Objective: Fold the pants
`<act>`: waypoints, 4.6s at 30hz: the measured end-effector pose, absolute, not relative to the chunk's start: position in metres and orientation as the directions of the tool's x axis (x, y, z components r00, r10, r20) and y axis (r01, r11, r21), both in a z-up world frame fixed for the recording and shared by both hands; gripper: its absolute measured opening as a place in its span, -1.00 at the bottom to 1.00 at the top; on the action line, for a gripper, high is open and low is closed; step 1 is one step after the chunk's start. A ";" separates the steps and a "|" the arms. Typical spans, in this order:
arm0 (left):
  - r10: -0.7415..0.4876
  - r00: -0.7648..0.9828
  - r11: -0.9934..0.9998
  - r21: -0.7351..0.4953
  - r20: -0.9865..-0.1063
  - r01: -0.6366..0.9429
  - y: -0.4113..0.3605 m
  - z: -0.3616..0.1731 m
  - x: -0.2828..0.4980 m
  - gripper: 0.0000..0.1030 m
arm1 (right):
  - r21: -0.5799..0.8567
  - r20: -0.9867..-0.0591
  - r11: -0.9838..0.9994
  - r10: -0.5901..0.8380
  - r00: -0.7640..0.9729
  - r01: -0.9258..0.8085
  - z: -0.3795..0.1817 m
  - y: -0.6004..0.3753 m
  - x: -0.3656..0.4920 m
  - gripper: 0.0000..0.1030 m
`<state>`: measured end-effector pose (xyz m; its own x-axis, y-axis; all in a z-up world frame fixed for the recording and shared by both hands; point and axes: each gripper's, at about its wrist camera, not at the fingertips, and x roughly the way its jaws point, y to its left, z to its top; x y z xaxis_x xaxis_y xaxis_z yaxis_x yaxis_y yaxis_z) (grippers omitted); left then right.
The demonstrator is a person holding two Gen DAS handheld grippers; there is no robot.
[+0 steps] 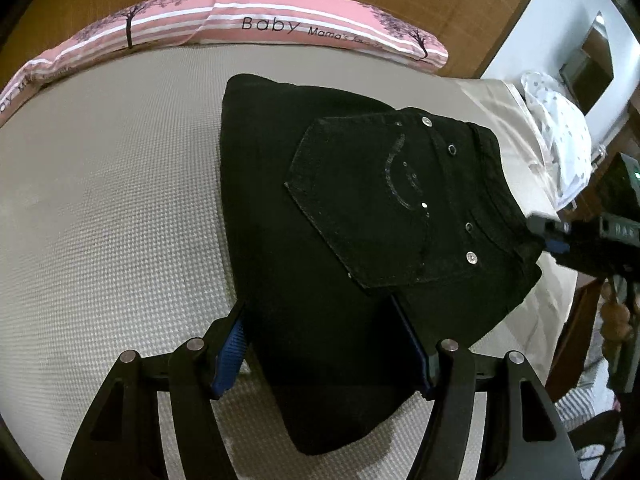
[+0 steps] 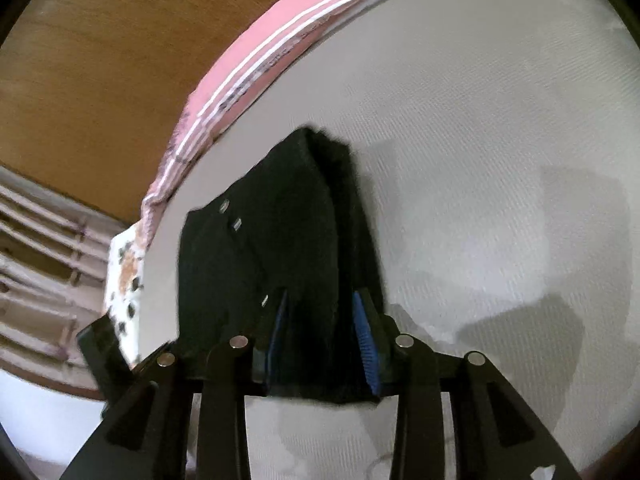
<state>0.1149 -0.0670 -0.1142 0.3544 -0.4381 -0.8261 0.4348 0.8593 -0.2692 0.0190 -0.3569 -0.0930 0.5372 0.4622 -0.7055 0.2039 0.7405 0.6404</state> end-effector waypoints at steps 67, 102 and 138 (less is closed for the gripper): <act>-0.187 0.489 0.901 0.050 -0.852 0.432 -0.104 -0.113 0.104 0.37 | 0.273 -0.836 0.951 0.162 0.525 0.142 -0.083 -0.309 0.033 -0.26; -0.350 0.381 0.917 -0.230 -0.856 0.325 -0.055 -0.110 0.095 0.40 | 0.462 -0.799 0.866 0.312 0.514 0.191 -0.105 -0.331 -0.011 0.09; -0.381 0.316 0.914 -0.302 -0.869 0.270 -0.036 -0.120 0.136 0.43 | 0.586 -0.742 0.802 0.471 0.477 0.119 -0.123 -0.366 0.053 0.13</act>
